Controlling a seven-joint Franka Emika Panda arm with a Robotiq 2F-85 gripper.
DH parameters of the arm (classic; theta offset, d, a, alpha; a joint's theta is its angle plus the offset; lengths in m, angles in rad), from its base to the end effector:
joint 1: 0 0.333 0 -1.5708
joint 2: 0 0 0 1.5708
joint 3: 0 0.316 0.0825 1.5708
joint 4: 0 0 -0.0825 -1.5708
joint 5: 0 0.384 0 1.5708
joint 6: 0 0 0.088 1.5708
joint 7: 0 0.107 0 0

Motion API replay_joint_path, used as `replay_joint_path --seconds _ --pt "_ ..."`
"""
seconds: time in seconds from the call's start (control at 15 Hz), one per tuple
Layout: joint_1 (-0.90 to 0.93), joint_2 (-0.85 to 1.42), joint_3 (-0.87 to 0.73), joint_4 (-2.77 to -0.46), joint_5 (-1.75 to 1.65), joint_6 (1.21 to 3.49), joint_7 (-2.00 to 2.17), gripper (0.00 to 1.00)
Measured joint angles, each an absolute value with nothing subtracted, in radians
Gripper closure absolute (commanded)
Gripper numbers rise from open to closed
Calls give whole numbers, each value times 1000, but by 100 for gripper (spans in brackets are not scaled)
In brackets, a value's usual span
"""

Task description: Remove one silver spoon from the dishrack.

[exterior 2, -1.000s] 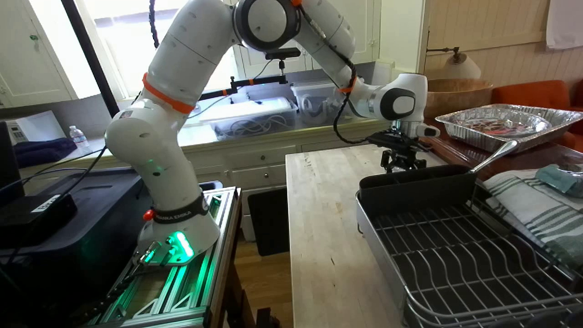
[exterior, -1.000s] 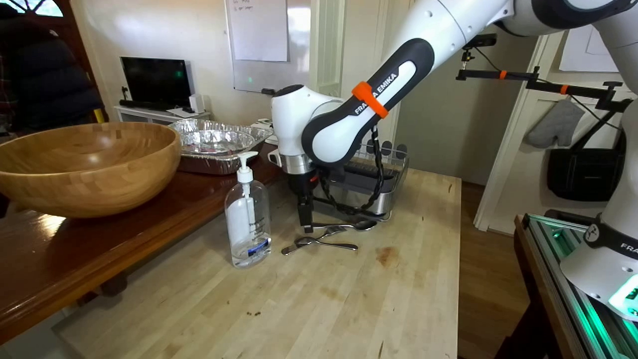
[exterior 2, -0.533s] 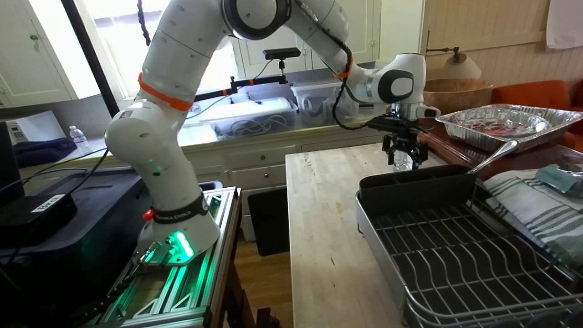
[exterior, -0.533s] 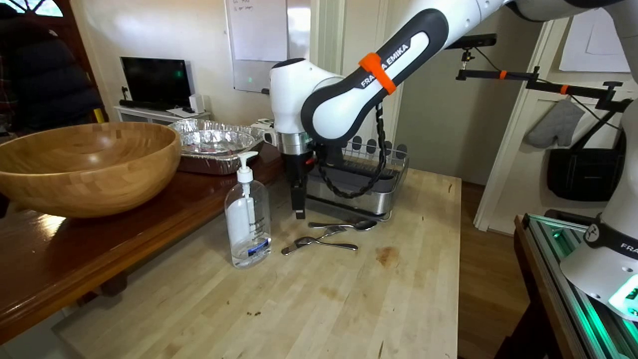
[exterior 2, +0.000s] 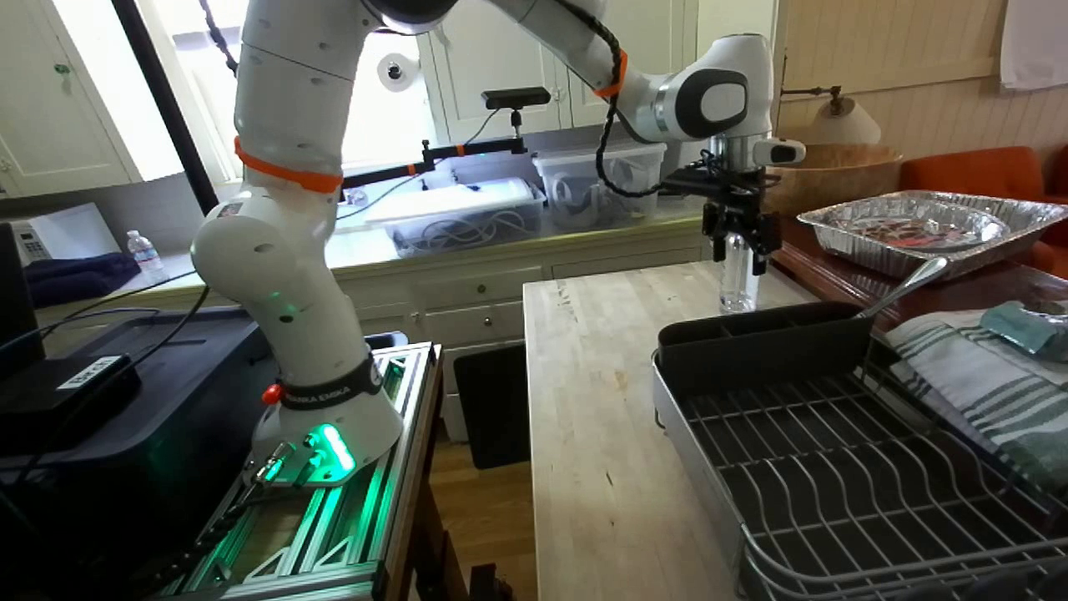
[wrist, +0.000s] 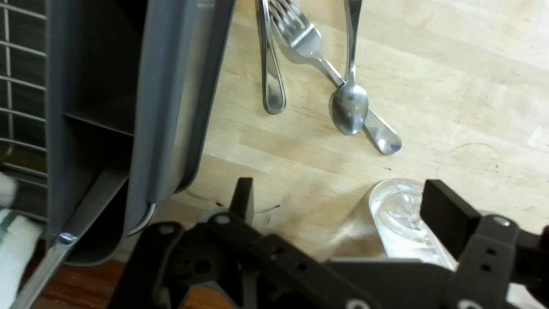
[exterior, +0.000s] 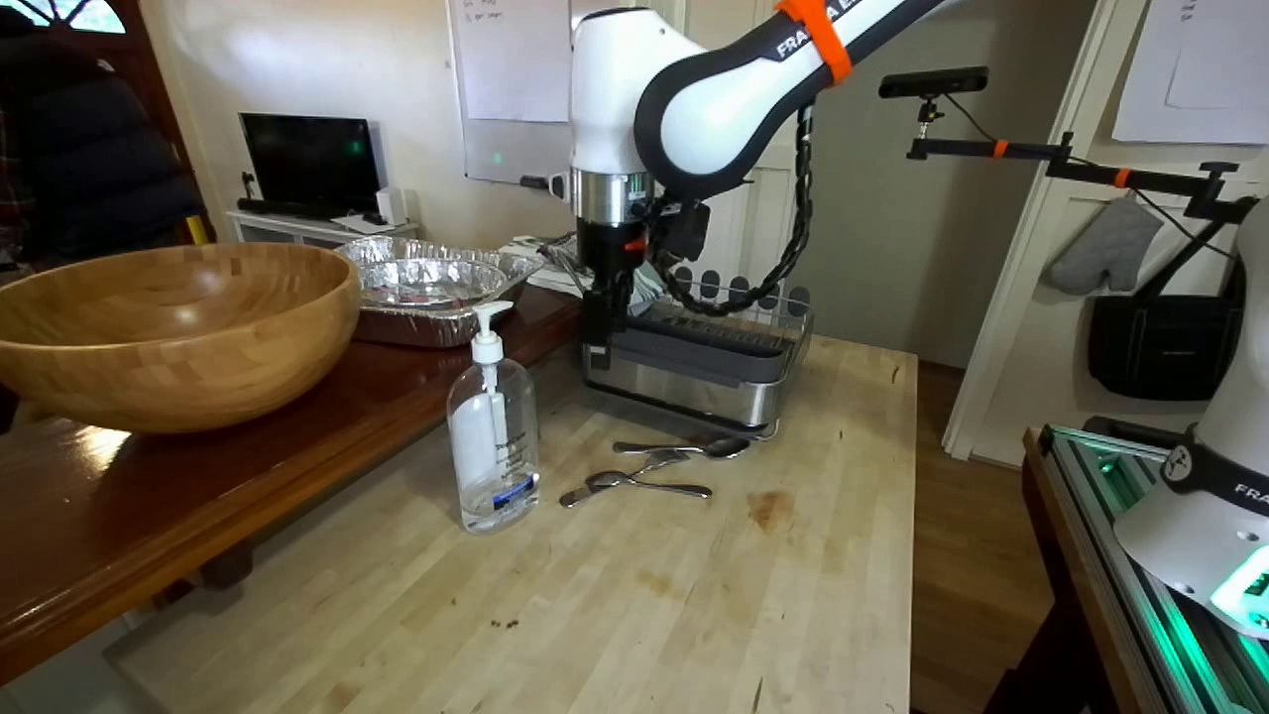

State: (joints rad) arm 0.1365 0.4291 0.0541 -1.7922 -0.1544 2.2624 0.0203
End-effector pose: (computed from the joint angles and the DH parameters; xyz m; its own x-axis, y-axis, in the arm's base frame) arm 0.6440 0.1172 0.3164 0.9649 0.2597 0.0398 0.2548 -0.9619 0.0994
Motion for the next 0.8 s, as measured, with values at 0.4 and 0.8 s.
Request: replay_joint_path --seconds 0.4,0.8 --pt "95 252 43 -1903 -82 2189 55 0" --pt "22 107 21 -2005 -34 2188 -46 0"
